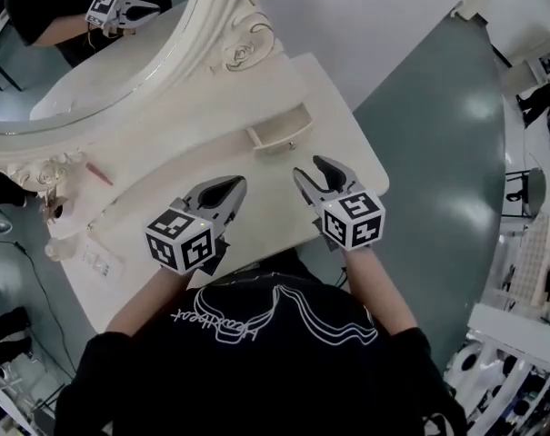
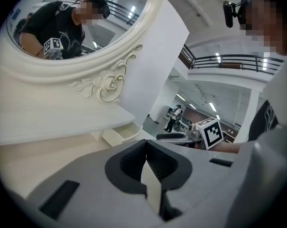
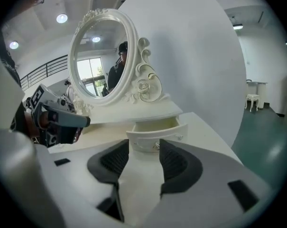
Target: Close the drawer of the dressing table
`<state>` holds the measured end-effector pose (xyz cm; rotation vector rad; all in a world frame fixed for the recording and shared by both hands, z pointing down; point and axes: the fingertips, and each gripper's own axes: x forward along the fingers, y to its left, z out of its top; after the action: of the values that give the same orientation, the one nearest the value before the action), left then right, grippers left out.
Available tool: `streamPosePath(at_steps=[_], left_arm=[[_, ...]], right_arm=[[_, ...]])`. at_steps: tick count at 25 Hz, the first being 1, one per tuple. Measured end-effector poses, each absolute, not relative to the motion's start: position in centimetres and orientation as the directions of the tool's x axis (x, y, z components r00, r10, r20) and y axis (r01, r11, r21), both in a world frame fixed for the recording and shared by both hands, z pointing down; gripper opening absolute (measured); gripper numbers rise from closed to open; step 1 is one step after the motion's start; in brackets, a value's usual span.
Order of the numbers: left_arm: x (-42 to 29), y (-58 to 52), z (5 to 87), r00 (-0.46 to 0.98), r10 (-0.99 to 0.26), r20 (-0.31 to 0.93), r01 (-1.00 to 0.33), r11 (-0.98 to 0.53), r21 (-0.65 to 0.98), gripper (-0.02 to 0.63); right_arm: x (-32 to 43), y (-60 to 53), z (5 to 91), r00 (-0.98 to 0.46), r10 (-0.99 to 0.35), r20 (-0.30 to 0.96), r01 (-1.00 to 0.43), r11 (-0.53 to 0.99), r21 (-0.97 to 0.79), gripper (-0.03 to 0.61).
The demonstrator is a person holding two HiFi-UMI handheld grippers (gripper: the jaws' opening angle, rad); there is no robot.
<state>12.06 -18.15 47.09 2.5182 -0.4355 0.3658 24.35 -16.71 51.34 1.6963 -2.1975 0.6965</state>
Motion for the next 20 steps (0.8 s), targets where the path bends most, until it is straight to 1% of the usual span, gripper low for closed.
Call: streamPosePath(at_steps=[5,12,16,20], left_arm=[[12.0,-20.0,47.7,0.888,-0.286,0.361,-0.439,-0.761,0.478,0.004],[11.4,-21.5,48.7,0.866,-0.332,0.373,-0.489,-0.716,0.498,0.005],[10.5,-21.8,49.3,0.853,-0.348,0.390,-0.515,-0.687,0.513,0.005],[9.8,-21.8,49.7,0.844,-0.361,0.396,-0.532,-0.659,0.532,0.003]], right_arm=[[24.8,-19.2,54.1,-0.297,-0.782,0.548,-0.954,0.226,-0.195,0.176],[25.0,-20.9,57.4,-0.301,-0.725,0.619,-0.952,0.263,-0.155,0.164],[25.1,-21.6,58.2,-0.291,-0.716,0.634,-0.954,0.263,-0.141,0.153],[25.1,-22.1,58.5,-0.287,-0.716,0.637,-0.955,0.263,-0.135,0.121]])
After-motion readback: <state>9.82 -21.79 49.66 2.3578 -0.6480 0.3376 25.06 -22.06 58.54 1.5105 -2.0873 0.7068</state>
